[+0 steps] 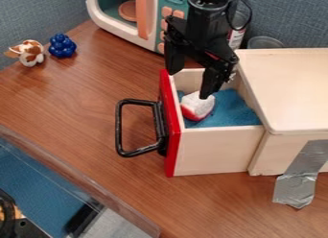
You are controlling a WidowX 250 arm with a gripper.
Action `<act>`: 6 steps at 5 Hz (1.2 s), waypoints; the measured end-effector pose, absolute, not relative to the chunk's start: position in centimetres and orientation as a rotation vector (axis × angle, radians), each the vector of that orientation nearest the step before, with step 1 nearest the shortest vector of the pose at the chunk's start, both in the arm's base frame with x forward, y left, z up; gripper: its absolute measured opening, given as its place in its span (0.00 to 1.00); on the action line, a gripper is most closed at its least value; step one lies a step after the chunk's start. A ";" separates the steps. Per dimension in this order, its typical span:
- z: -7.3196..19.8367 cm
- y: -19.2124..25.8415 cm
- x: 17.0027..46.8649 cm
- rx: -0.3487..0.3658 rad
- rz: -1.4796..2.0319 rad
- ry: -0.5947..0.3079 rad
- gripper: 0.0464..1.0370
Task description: Put the sushi near the grapes
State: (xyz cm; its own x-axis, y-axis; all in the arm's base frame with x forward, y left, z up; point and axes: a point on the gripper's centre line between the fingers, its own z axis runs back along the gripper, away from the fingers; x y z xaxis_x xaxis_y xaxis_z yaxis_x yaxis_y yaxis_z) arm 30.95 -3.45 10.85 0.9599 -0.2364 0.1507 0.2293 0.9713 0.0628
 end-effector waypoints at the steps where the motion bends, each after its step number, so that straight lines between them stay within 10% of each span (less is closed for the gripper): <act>1: 9.9 -3.3 31.1 0.076 -0.258 -0.141 0.96; 6: 8.7 -4.7 30.8 0.101 -0.303 -0.162 0.96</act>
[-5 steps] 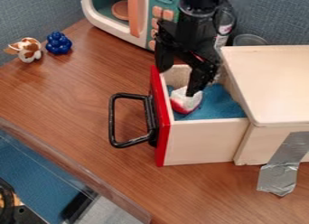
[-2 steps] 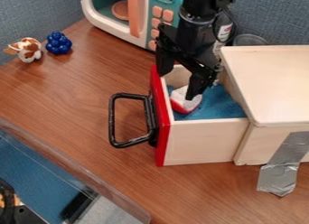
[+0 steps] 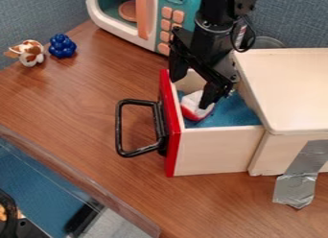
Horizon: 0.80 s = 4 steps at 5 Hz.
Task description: Put the sushi near the grapes
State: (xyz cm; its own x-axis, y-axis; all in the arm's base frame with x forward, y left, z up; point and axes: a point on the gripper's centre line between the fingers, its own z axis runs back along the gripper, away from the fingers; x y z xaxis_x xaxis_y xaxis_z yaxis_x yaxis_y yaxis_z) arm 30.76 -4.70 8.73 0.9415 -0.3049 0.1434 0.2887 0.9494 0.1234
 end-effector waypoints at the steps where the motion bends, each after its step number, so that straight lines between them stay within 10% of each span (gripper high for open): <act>1: 7.4 -5.5 30.1 0.103 -0.320 -0.127 0.96; 3: 7.1 -5.5 29.9 0.101 -0.324 -0.131 0.88; 4: 6.6 -5.4 29.6 0.095 -0.313 -0.126 0.59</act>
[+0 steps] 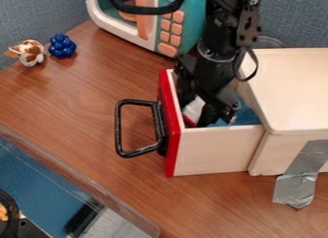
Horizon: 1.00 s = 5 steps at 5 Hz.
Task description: Put the sushi near the grapes
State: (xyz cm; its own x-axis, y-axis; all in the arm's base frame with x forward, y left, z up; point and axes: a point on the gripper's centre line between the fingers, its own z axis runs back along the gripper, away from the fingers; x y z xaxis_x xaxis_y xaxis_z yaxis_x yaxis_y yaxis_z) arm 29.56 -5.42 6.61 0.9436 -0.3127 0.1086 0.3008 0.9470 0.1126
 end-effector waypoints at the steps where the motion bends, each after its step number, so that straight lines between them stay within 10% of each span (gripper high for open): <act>1: 6.5 -5.1 29.5 0.099 -0.315 -0.121 0.45; 5: 16.4 -1.4 30.8 0.012 -0.199 -0.330 0.45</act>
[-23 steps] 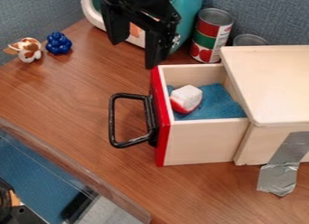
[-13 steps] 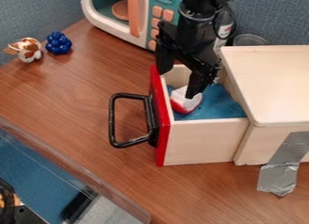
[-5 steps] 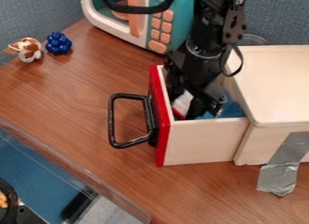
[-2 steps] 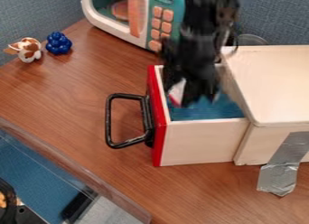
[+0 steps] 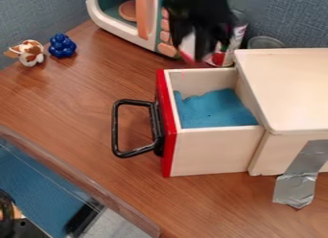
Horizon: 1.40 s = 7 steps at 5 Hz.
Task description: Put the sushi near the grapes
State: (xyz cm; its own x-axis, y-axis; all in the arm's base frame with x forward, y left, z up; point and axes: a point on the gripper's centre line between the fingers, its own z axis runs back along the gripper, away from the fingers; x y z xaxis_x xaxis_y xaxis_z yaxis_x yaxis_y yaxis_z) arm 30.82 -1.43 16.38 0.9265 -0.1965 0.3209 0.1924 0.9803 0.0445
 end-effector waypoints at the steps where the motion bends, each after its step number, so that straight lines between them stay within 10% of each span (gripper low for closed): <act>1: 16.6 2.1 30.8 0.033 -0.130 -0.327 0.45; 7: 4.5 15.0 32.5 0.368 0.072 0.006 0.45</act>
